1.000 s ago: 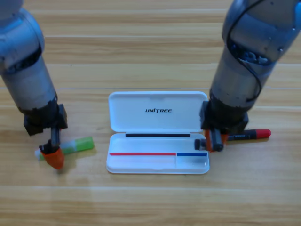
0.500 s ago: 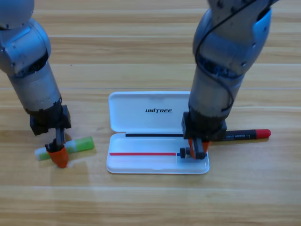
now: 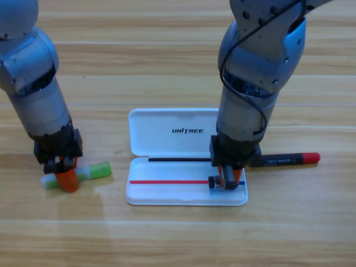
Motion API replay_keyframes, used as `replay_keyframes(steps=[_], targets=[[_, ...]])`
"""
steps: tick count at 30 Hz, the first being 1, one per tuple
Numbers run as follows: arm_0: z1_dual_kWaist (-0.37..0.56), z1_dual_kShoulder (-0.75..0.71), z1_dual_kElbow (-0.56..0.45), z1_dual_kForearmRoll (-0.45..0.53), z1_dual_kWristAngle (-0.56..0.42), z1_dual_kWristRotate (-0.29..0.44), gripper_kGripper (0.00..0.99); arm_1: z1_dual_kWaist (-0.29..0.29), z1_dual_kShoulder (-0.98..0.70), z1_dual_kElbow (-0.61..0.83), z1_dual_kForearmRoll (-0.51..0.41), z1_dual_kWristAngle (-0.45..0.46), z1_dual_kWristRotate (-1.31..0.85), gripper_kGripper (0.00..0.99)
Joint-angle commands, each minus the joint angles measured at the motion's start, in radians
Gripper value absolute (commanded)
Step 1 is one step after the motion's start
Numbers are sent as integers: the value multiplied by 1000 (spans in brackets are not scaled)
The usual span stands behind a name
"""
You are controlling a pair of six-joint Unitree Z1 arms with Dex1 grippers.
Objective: Clean up eraser and pencils
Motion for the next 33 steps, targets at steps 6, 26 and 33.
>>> replay_keyframes(steps=[6,26,33], targets=[[30,9,30,-18,12,25,0,3,69,4,10,-42,-7,0],[-65,-155,-377,450,18,-7,0,-16,-229,110,53,-2,-38,905],[-148,-162,-435,492,14,-41,0,-134,-250,256,52,-53,-185,904]])
